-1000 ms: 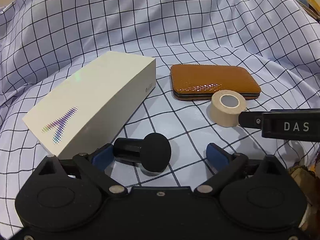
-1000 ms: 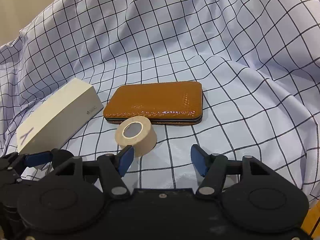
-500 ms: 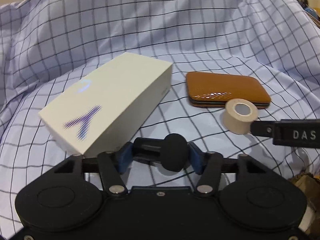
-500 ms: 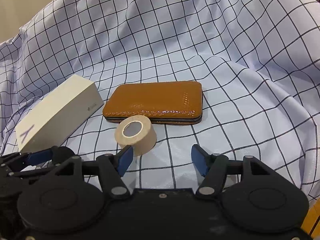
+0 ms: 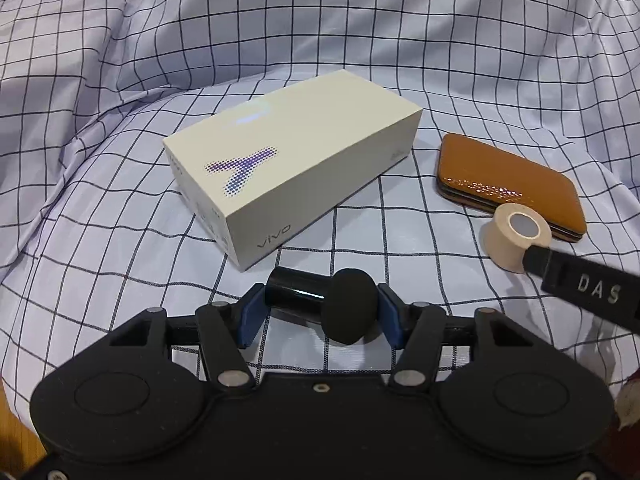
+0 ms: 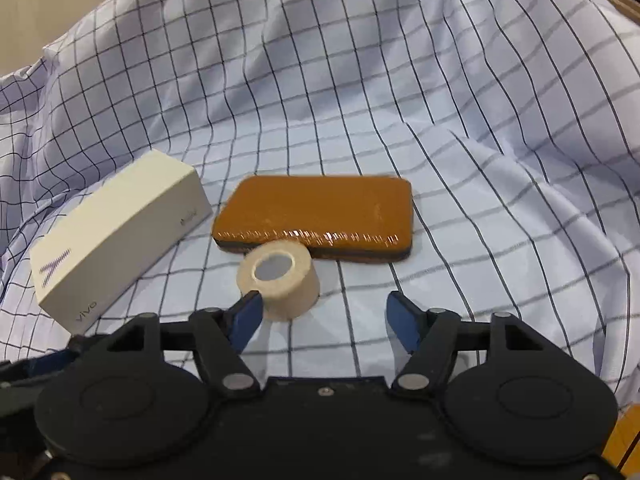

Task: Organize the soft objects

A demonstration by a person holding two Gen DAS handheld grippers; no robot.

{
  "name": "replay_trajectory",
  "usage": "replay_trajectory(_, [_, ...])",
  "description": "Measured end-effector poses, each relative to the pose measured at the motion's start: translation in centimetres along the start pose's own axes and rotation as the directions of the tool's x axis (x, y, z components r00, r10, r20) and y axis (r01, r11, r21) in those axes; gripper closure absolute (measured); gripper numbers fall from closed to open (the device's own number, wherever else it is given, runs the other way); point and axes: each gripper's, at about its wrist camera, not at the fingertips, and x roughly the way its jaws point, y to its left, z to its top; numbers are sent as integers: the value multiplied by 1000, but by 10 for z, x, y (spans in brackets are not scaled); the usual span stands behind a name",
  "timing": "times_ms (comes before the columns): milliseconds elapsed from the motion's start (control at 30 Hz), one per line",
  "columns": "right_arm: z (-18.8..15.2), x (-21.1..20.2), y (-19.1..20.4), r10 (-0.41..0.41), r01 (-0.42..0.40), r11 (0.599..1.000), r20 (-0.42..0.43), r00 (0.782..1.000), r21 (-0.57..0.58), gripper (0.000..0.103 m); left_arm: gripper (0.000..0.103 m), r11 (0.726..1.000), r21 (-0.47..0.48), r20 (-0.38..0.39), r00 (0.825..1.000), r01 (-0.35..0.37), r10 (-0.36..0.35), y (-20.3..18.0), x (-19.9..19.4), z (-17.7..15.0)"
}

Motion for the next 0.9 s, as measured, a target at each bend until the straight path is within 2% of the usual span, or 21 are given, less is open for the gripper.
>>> replay_trajectory(67, [4, 2, 7, -4, 5, 999, 13, 1000, -32, 23, 48, 1000, 2, -2, 1000, -13, 13, -2, 1, -1])
replay_trajectory(233, [12, 14, 20, -34, 35, 995, 18, 999, -88, 23, 47, 1000, -11, -9, 1000, -9, 9, 1, 10, 1])
replay_trajectory(367, [15, 23, 19, -59, 61, 995, 24, 998, -78, 16, 46, 1000, -7, -7, 1000, 0, 0, 2, 8, 2])
replay_trajectory(600, [12, 27, 20, -38, 40, 995, 18, 999, -92, 18, 46, 1000, 4, -2, 1000, 17, -17, 3, 9, 2])
replay_trajectory(767, [10, 28, 22, -1, 2, 995, 8, 1000, -104, 26, 46, 1000, 14, 6, 1000, 22, -22, 4, 9, 0])
replay_trajectory(800, [10, 28, 24, 8, -8, 994, 5, 1000, -110, 28, 41, 1000, 8, 5, 1000, 28, -28, 4, 10, 0])
replay_trajectory(833, [9, 28, 25, 17, -16, 993, 2, 1000, -119, 30, 27, 999, 4, 1, 999, 52, -52, 5, 11, 1])
replay_trajectory(900, [7, 30, 29, 46, -48, 988, -12, 999, -147, 40, 14, 995, 4, -11, 995, 103, -103, 4, 13, 1])
